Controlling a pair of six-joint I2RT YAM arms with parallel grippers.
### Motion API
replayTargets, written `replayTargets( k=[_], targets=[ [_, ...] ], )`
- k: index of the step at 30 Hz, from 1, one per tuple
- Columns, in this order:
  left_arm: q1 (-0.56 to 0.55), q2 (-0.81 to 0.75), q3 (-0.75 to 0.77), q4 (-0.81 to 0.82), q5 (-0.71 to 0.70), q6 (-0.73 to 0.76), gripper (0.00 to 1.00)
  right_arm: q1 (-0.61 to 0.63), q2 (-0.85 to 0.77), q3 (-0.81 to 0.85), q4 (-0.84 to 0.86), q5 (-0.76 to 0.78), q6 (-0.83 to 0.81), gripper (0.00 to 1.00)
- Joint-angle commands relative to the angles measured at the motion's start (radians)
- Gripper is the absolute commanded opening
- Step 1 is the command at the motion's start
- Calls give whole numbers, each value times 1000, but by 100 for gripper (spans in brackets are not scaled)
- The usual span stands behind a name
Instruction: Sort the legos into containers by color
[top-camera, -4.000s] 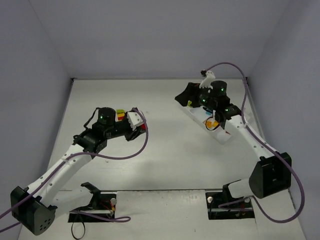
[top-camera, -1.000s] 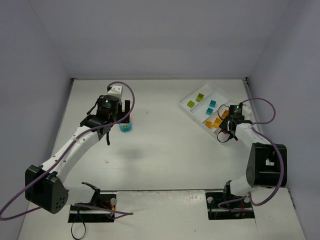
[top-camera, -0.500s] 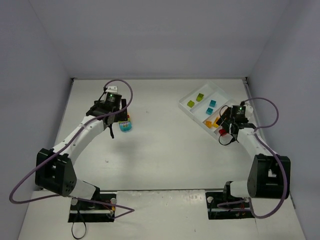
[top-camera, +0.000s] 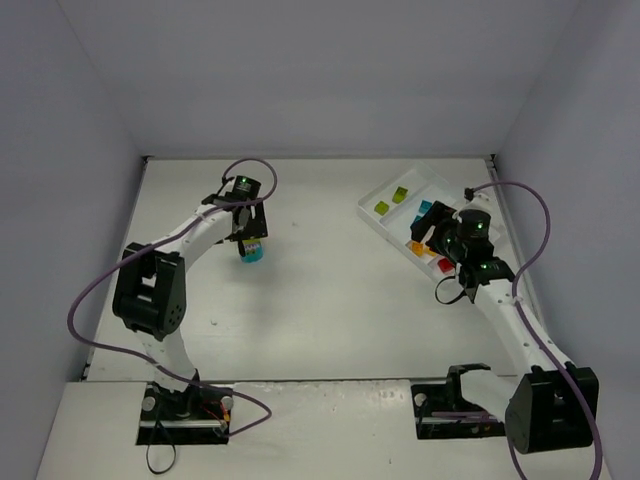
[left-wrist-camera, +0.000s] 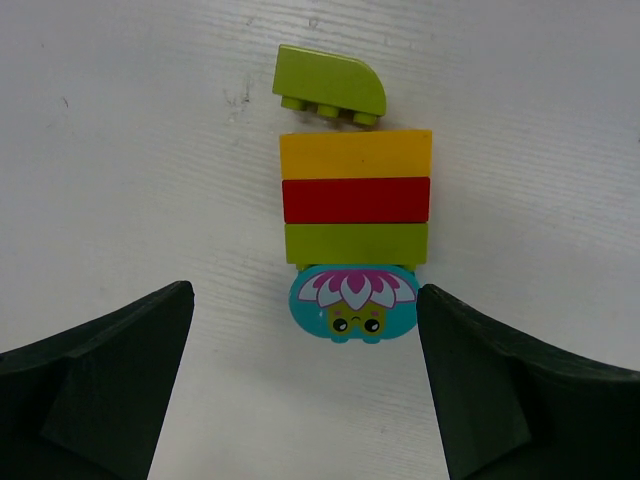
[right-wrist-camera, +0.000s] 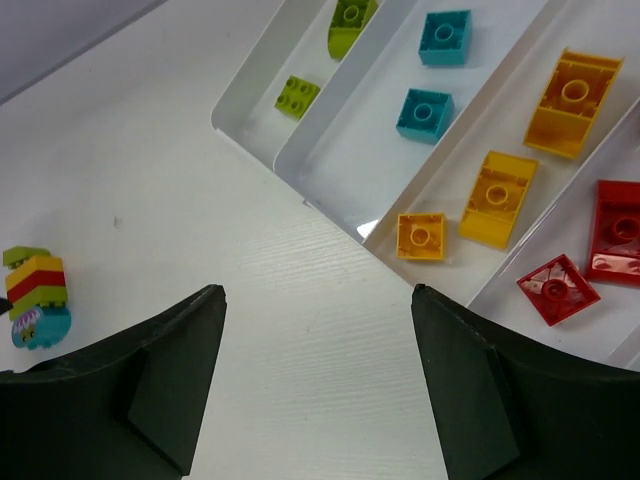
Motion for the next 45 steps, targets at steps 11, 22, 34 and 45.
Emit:
replayTargets(
  k=[11, 22, 34, 45],
  targets=[
    [6, 159, 180, -14, -16, -5, 86, 5, 32, -91, 189, -195, -42, 72],
    [11, 199, 171, 48, 2, 18, 48, 6, 12, -98, 193, -238, -65, 72],
    [-103, -5, -54, 171, 50, 65, 20, 35, 2, -76, 176, -345, -75, 73],
    [-331, -329, -206, 418, 157, 507, 20, 95, 35, 43, 141, -630, -54, 72]
  ],
)
